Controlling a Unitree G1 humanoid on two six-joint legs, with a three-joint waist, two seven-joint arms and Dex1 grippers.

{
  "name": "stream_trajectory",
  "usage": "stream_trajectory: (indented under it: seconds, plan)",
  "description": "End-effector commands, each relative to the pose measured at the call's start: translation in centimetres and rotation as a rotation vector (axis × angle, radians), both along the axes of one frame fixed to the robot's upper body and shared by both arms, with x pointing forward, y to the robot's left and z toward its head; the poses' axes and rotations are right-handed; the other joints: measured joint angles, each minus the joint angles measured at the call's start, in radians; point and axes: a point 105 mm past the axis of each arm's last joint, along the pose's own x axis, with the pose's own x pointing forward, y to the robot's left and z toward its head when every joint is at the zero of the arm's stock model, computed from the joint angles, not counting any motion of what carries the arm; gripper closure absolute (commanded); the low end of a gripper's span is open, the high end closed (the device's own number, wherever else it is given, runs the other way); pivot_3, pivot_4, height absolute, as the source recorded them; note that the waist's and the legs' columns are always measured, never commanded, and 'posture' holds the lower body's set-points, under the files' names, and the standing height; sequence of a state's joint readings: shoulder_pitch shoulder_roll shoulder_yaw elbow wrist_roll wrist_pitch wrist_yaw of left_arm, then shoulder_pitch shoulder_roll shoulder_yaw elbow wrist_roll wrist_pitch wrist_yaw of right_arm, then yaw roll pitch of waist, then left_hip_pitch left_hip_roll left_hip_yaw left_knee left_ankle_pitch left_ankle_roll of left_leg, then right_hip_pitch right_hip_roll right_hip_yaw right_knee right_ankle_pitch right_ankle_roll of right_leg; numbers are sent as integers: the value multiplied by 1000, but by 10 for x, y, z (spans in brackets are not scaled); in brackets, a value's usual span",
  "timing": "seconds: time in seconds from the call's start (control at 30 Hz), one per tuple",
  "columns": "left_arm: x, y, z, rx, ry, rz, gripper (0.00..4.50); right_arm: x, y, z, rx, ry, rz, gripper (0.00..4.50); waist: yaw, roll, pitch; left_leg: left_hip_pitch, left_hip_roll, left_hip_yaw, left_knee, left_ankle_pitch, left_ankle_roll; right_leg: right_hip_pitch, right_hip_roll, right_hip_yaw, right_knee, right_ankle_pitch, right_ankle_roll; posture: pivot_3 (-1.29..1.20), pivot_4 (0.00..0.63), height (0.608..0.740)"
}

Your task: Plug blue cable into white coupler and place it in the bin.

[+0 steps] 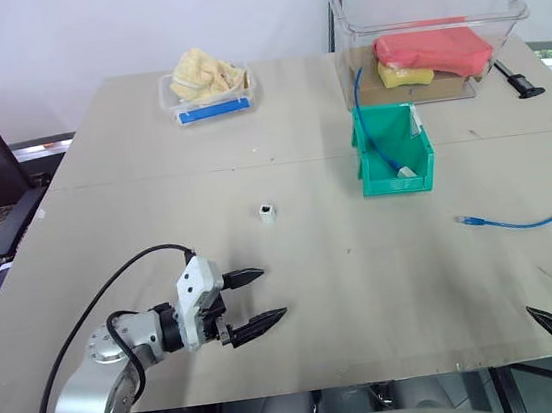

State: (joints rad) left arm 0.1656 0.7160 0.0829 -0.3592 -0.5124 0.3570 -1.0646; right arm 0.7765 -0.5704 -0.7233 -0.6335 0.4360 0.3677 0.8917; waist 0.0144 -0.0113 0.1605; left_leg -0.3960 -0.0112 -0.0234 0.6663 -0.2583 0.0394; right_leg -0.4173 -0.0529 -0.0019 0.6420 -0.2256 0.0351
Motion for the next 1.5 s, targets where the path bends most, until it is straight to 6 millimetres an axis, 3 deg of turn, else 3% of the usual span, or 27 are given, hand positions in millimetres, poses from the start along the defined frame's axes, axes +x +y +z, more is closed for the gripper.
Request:
stream_trajectory:
  seconds: [0.03, 0.13, 0.33, 0.53, 0.9, 0.97, 1.0, 1.03, 1.2, 1.27, 1.33, 1.5]
  plan:
    - [6, -5, 17, -48, -59, 10, 31, 13, 5, 13, -19, -59, 5, 46, 0, 0, 0, 0, 0, 0, 0, 0, 0, 0, 0, 0, 0, 0, 0, 0, 150, 740]
    - [15, -19, 39, -139, -89, 20, 31, 32, 7, 20, -53, -79, 2, 46, 0, 0, 1, -1, 0, 0, 3, 0, 0, 0, -2, -3, 0, 1, 0, 0, 150, 740]
    - [18, -45, 62, -185, -103, -72, 31, 67, 12, 28, -116, 19, 115, 46, 0, 0, 1, 0, -1, 1, 3, 0, 0, 2, -1, -6, 0, 1, 0, 0, 150, 740]
    - [1, -61, 64, -74, -200, -271, 31, 102, 7, 22, -222, 120, 281, 46, 0, -1, 2, 0, -1, 1, 2, 0, 1, 2, 5, -7, -1, 3, -5, 0, 150, 740]
    - [0, -62, 64, -73, -226, -259, 31, 157, 2, 3, -298, 220, 412, 46, -2, -1, 5, 2, -1, 3, 3, 0, 1, 3, 5, -7, 0, 4, -4, 0, 150, 740]
    - [-1, -62, 63, -74, -228, -253, 0, 161, 5, -1, -301, 239, 440, 1030, -1, -1, 5, 1, -1, 2, 3, 0, 1, 3, 5, -7, 0, 4, -4, 0, 150, 740]
    - [-1, -62, 63, -75, -229, -249, 0, 163, 7, -3, -305, 247, 455, 1235, -1, 0, 5, 1, -1, 1, 3, 0, 1, 3, 5, -6, 0, 4, -4, 0, 150, 740]
    - [-1, -62, 64, -75, -230, -245, 0, 165, 8, -5, -306, 250, 462, 1973, -2, -1, 5, 1, -1, 1, 3, 0, 1, 3, 5, -6, 0, 6, -1, 0, 150, 740]
    - [0, -60, 63, -73, -235, -223, 0, 165, 26, -4, -272, 248, 525, 3582, -5, -1, 5, 1, -1, 1, 3, 0, 1, 3, 3, -6, 0, 6, -2, 0, 150, 740]
    - [0, -59, 62, -71, -234, -219, 0, 161, 39, 2, -249, 234, 562, 4465, -6, -1, 5, 2, -1, 1, 3, 0, 1, 4, 2, -6, 0, 5, -4, 0, 150, 740]
    - [2, -58, 59, -54, -238, -208, 0, 156, 58, 8, -224, 218, 612, 4465, -6, 0, 5, 2, -1, 1, 4, 0, 1, 4, 2, -6, 1, 5, -5, 0, 150, 740]
    - [14, -56, 51, -18, -278, -156, 0, 135, 145, 15, -163, 161, 808, 4465, -4, 0, 5, 2, 3, -1, 3, 0, 1, 3, 4, -8, 1, 7, -2, 0, 150, 740]
